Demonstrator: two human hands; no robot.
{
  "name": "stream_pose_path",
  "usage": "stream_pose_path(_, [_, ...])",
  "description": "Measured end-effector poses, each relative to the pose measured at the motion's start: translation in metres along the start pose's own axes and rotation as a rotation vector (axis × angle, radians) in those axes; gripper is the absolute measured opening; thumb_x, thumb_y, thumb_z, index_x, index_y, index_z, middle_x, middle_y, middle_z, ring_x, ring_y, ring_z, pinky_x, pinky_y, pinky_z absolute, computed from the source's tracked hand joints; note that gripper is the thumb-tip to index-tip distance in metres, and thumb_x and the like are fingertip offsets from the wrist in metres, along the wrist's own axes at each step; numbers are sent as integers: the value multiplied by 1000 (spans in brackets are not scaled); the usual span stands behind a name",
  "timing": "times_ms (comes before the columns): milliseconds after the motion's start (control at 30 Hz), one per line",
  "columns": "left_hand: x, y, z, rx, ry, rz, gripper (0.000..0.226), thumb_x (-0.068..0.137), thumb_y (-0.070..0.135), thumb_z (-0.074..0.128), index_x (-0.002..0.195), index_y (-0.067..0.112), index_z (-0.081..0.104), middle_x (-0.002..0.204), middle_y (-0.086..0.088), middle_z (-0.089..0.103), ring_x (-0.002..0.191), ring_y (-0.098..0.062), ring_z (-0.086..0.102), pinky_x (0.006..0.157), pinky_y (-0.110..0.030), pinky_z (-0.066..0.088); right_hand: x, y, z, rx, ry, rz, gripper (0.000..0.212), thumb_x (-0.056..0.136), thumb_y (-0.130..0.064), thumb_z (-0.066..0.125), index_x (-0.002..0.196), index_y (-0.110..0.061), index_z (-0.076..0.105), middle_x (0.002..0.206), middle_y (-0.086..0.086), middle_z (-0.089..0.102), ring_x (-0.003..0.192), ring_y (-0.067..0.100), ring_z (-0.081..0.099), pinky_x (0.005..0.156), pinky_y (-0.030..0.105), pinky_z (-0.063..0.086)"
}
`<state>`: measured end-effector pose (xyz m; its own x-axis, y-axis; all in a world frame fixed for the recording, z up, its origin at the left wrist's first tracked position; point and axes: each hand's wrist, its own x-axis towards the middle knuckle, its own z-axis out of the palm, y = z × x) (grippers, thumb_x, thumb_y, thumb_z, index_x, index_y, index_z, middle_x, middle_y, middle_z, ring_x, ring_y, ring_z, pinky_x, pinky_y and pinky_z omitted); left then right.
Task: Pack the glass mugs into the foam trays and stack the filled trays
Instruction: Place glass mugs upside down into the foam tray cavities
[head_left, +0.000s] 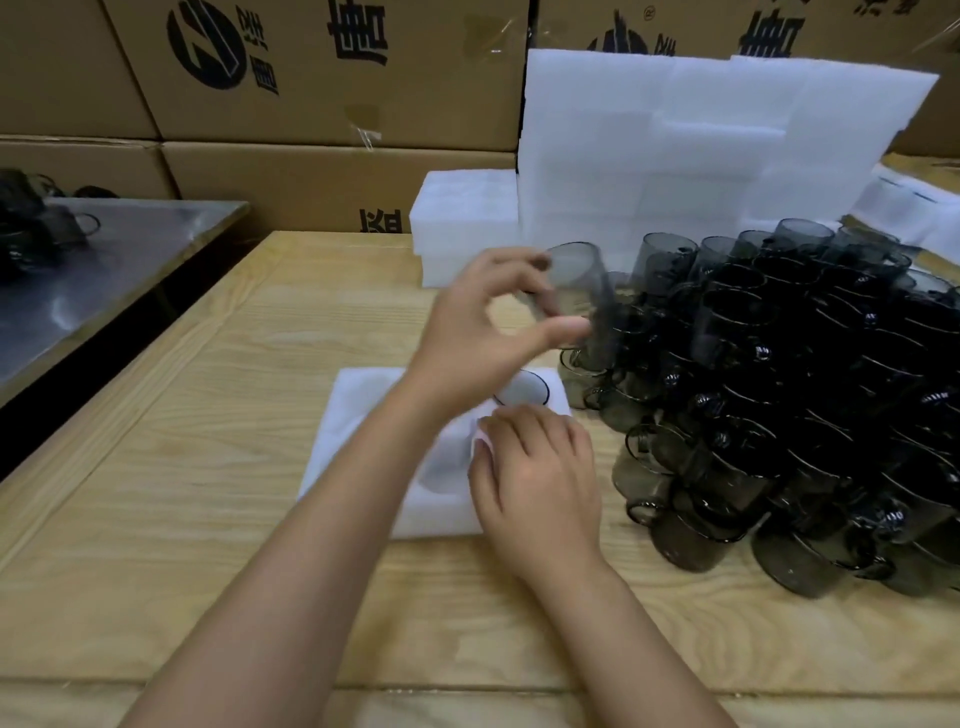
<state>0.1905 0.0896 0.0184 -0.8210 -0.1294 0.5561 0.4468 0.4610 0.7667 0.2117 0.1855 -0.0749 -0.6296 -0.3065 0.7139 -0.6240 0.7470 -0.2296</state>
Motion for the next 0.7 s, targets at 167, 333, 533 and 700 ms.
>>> stream_pose_path(167, [-14,-50,-69,81,-59,-169,25,70,8,82,67,23,62,112,1,65,110,-12,60,97,-33,45,-1,-1,-3,40,-53,26,27,87,-23,44,85,-12,69,90,1,66,88,25,61,80,34,39])
stream_pose_path(333, [-32,-86,-103,19,12,-333,26,69,4,80,61,21,62,107,-2,67,93,-2,63,86,-27,47,-1,0,-1,57,-32,19,29,86,-23,44,85,-12,70,92,0,68,88,24,62,81,32,38])
stream_pose_path(533, [-37,-105,-103,211,95,-293,26,64,16,86,60,23,62,108,6,67,75,3,55,64,-14,38,-2,0,0,39,-54,25,29,86,-24,44,85,-12,70,93,0,68,87,24,62,81,30,37])
stream_pose_path(700, [-46,-103,-95,358,109,-253,28,55,33,89,70,34,66,112,21,60,63,8,51,68,-17,41,1,-3,-5,73,-95,65,24,85,-21,48,88,-12,70,96,0,68,92,25,61,82,32,36])
